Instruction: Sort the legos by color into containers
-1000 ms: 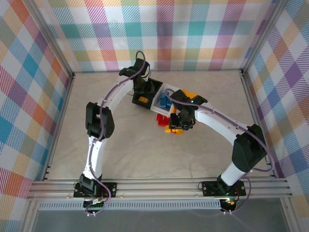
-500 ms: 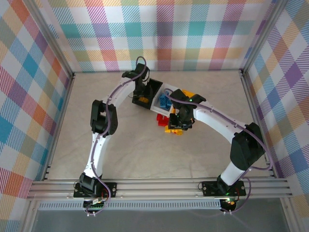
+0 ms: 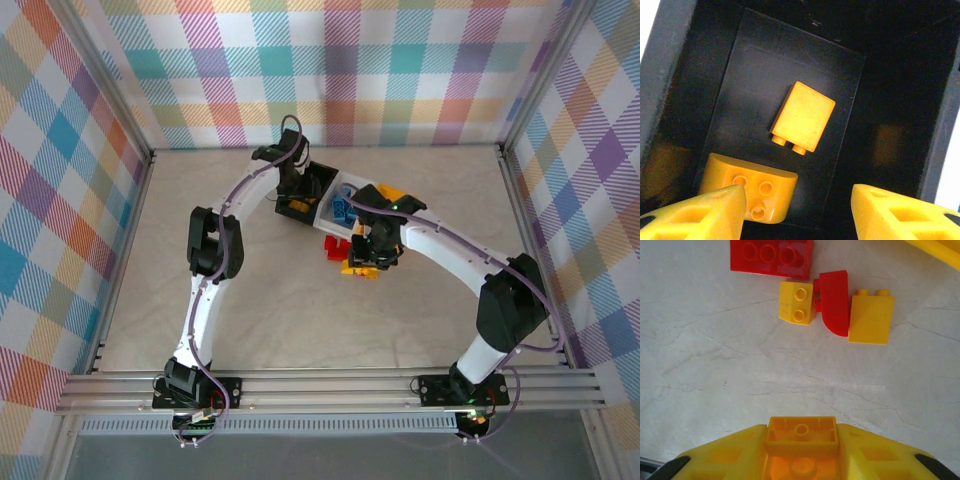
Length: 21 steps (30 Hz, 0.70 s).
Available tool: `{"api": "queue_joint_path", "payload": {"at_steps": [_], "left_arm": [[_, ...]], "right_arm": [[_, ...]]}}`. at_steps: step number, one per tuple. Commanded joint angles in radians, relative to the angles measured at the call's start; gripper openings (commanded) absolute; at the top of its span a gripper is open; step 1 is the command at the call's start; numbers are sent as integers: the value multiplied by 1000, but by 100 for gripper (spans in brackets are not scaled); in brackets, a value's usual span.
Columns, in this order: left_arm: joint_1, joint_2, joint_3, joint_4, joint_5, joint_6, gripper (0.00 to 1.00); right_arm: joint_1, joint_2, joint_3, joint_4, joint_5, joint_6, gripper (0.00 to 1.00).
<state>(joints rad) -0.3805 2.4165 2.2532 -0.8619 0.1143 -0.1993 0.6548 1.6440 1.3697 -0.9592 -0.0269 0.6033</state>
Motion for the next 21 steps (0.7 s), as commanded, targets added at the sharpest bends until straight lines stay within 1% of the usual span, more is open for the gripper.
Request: {"api": "queue_joint_path", "payload": {"at_steps": [1, 6, 11, 15, 18, 21], "left_arm": [[11, -83, -14, 7, 50, -28, 60], [11, -212, -103, -6, 56, -19, 60], [17, -379, -248, -33, 31, -18, 60], [19, -560, -437, -52, -63, -22, 61], [23, -701, -579, -78, -147, -25, 64], [32, -830, -702, -100, -168, -30, 65]], "right_arm": [[-3, 13, 66, 7, -10, -26, 37], [-10, 74, 178, 39, -16, -72, 37], [-21, 195, 363, 60, -35, -129, 37], [-29, 340, 567, 62, -66, -153, 37], [-32, 458, 741, 51, -84, -164, 37], [-32, 562, 886, 48, -103, -168, 37]]}}
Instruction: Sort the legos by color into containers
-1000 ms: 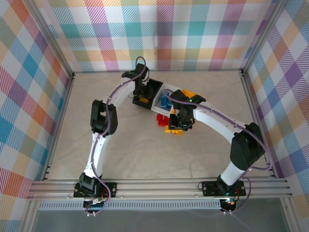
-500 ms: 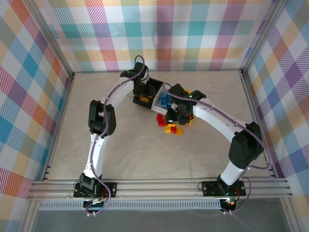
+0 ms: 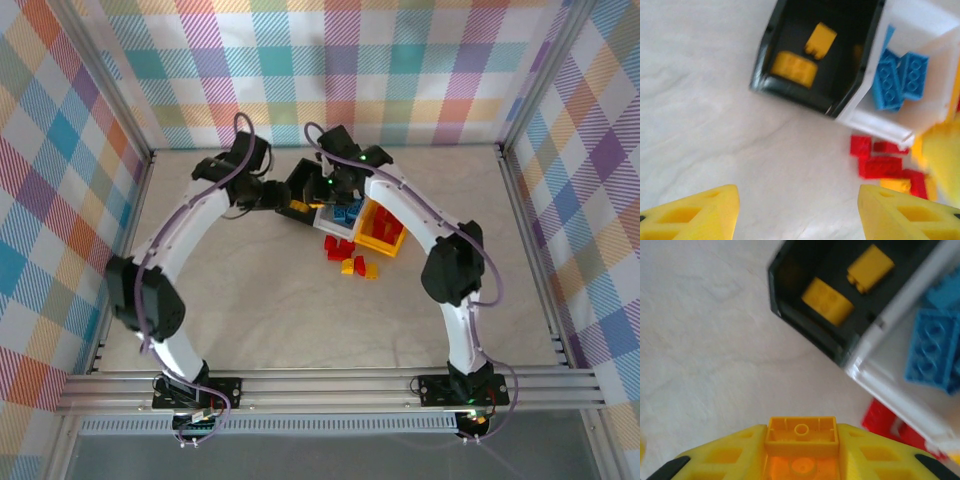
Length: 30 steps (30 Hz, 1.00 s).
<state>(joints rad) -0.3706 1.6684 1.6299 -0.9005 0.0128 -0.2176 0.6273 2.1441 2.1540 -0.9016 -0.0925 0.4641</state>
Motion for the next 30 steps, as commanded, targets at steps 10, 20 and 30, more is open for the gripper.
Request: {"api": "queue_joint_path", "payload": {"at_steps": [10, 20, 30], "left_arm": [[27, -338, -301, -93, -38, -33, 67], [27, -400, -364, -123, -14, -40, 67], [25, -394, -375, -94, 7, -41, 68]], "right_arm": [[-36, 286, 330, 62, -43, -30, 37], [-76, 415, 413, 150, -37, -21, 41], [-90, 346, 400, 146, -47, -22, 48]]}}
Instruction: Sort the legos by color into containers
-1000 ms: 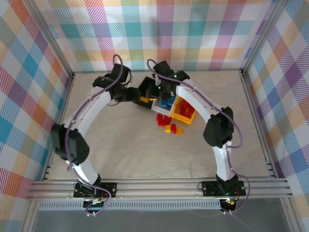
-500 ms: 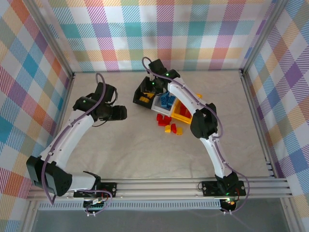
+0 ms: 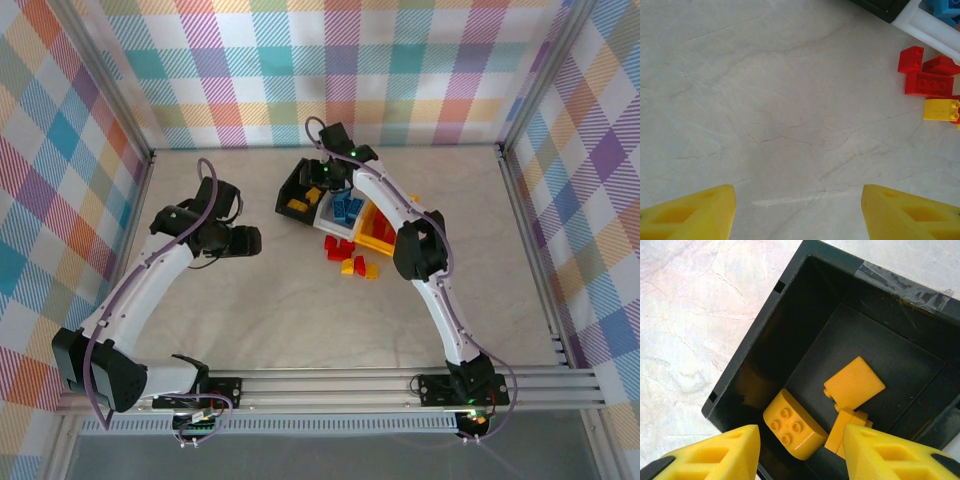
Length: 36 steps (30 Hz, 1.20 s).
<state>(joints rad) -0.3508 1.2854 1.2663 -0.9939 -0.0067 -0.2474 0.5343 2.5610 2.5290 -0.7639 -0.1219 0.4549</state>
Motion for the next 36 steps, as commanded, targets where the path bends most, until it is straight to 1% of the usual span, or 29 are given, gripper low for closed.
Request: {"api": "queue_joint_path", "payload": {"at_steps": [1, 4, 7, 9, 11, 14, 17, 22, 25, 28, 31, 36], "left_arm": [[2, -3, -15, 14, 41, -10, 68], [-25, 28, -24, 68, 91, -11, 67], [-74, 76, -25, 129, 132, -11, 67], [-102, 107, -25, 171, 160, -15, 68], [-119, 139, -32, 214, 192, -27, 68], [-123, 179, -54, 273, 241, -48, 69], [-123, 219, -65, 315, 285, -62, 70], [-123, 275, -77, 369, 335, -93, 73], [-123, 306, -74, 386, 360, -106, 73], [-123, 323, -64, 386, 367, -108, 73], [-123, 321, -61, 376, 365, -104, 73], [-123, 302, -69, 352, 343, -93, 73]], "right_arm": [[4, -99, 17, 5, -19, -19, 48], [4, -202, -41, -18, -26, -24, 50], [5, -328, -175, -64, -46, -12, 54], [10, -437, -318, -92, -34, -12, 56], [17, -567, -506, -105, 1, -12, 57], [20, -750, -762, -123, 49, 17, 60], [24, -905, -981, -141, 87, 52, 61], [34, -1065, -1243, -137, 112, 110, 62], [41, -1096, -1349, -110, 122, 126, 62], [42, -1070, -1410, -83, 124, 111, 63], [43, -999, -1434, -75, 128, 82, 64], [48, -913, -1425, -22, 128, 39, 66]]}}
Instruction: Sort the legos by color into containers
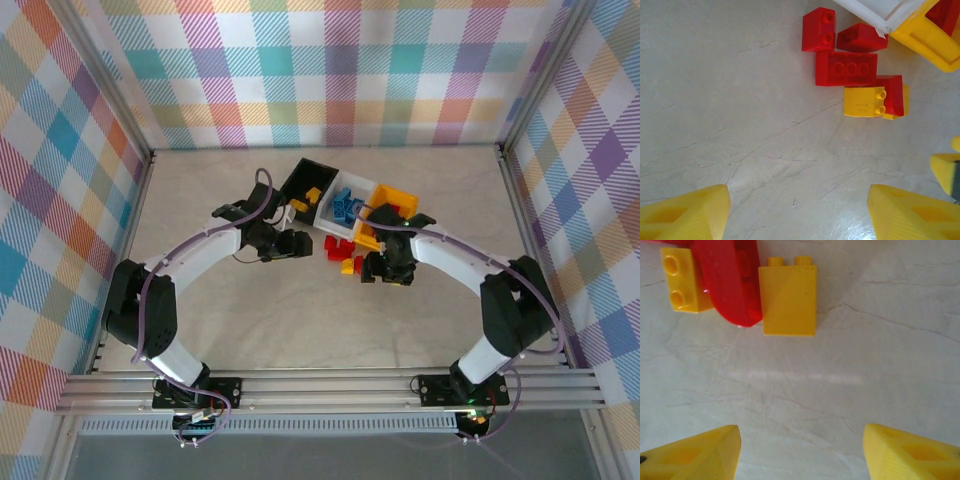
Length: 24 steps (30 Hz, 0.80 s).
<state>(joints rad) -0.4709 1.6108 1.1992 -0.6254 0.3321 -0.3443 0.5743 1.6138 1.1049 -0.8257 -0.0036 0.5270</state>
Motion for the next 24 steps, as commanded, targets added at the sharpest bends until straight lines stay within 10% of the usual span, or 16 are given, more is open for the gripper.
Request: {"api": "queue_joint_path", "payload": {"at_steps": [1, 24], "left_arm": [[-3, -26, -5, -20, -1, 5, 73], [28, -17, 17, -72, -20, 51, 74]], "right_arm": [[8, 58, 10, 47, 10, -40, 66], [6, 259, 154, 30, 107, -73, 43]]}}
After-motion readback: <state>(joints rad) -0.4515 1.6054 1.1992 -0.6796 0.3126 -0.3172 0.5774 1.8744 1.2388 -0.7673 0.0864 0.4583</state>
